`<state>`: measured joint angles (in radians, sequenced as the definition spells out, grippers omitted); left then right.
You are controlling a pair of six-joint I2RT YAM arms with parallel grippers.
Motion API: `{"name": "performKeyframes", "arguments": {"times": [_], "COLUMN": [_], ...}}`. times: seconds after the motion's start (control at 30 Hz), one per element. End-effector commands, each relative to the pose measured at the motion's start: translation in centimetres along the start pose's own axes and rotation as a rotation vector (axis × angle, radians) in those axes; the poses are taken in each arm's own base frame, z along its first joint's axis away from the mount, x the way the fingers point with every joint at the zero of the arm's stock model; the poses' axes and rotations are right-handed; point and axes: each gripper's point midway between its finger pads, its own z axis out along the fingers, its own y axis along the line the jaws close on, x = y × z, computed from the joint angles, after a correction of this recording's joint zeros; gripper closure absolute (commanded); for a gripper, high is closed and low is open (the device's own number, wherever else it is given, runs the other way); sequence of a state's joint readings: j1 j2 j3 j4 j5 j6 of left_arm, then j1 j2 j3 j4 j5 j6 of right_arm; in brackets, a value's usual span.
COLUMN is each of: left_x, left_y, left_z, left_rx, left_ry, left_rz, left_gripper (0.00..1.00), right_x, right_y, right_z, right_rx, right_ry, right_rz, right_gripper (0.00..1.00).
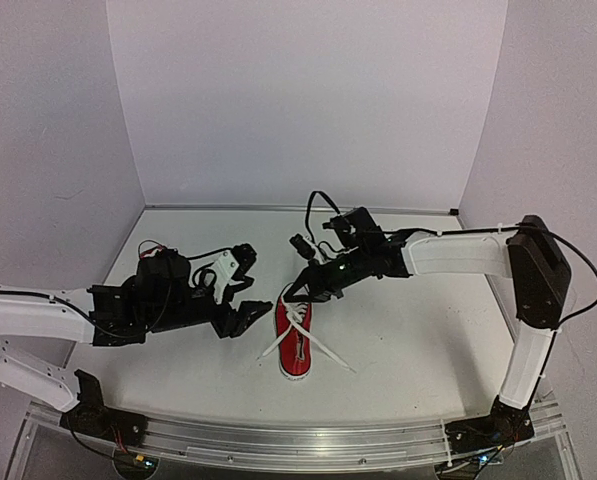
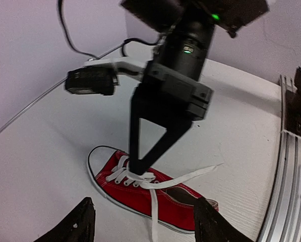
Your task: Tie the shoes
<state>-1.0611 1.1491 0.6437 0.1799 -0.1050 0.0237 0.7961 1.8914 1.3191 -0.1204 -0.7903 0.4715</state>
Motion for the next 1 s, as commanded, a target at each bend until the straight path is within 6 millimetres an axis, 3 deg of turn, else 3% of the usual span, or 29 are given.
{"name": "performKeyframes", "arguments": {"times": [0.0,0.13,0.3,0.57,0.77,0.97], "left_x": [0.4,2.4,3.8,5.5,5.7,6.4], "left_y": [3.4,3.1,2.3,1.8,0.4,0.6], "left_z": [-0.1,1.0,2.5,4.3,5.1,6.1], "left_rx": [-0.103,-0.055,0.033,0.087,0.172,0.169], "left_ry": [-0.033,0.003,0.007,0.026,0.022,0.029], "left_rz": [-0.218,-0.267,-0.33,-0.394,-0.419,-0.454], "left_gripper": [0.39,0.47,0.56,0.57,0.56,0.54], "right_x": [-0.7,-0.1,0.5,-0.6,-0.7,-0.8], "right_y": [0.9,0.1,0.1,2.0,1.5,1.7], "right_z": [1.8,3.4,4.3,2.0,0.5,-0.8], "right_rx": [-0.011,0.003,-0.003,-0.007,0.015,0.016], "right_ry": [-0.003,0.024,0.046,0.013,0.013,0.009], "right_rz": [-0.01,0.023,0.032,-0.014,-0.013,-0.031], "right_gripper": [1.0,0.99,0.89,0.64,0.53,0.51]}}
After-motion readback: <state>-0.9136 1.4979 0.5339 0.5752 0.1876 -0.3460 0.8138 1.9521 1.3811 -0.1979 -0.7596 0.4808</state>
